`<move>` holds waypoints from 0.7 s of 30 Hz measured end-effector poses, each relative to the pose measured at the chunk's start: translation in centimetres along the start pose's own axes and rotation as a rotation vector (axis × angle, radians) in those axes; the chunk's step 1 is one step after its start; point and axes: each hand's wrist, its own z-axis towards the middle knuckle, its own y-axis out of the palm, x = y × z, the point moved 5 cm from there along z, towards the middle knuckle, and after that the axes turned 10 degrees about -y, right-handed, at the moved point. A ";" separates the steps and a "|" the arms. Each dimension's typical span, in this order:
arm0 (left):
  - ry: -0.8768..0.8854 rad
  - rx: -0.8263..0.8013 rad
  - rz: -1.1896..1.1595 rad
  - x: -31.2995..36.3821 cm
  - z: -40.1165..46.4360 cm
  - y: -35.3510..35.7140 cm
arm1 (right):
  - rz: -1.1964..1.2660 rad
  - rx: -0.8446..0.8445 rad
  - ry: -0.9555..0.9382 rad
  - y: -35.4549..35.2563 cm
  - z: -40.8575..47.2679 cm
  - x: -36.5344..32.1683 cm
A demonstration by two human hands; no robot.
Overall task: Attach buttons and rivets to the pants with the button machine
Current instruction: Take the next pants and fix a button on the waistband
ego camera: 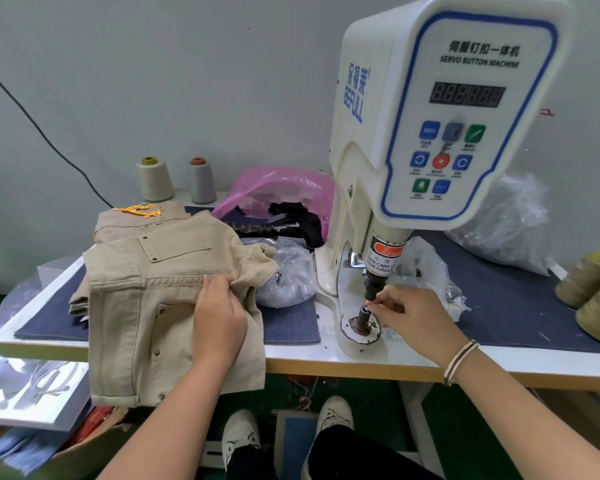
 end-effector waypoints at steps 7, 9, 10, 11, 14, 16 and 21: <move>0.013 0.005 -0.016 0.1 0.0 -0.1 | 0.050 0.011 -0.043 0.1 -0.5 0.1; 0.008 -0.002 -0.033 0.1 0.0 -0.1 | 0.142 0.043 -0.034 0.2 -0.8 0.2; 0.007 -0.008 -0.039 0.0 0.0 -0.1 | 0.185 0.068 -0.029 0.2 -1.0 0.2; 0.007 -0.018 -0.045 0.0 -0.1 0.0 | 0.216 0.103 -0.025 0.2 -1.2 0.3; 0.011 -0.102 -0.109 0.3 -0.3 -0.5 | 0.254 0.220 -0.023 0.2 -2.7 0.2; 0.065 -0.146 -0.160 0.8 -0.6 -1.9 | 0.230 0.216 -0.044 0.6 -4.0 -0.4; 0.101 0.263 0.172 -2.3 0.4 -9.7 | 0.123 -0.045 -0.099 3.1 -6.0 -2.6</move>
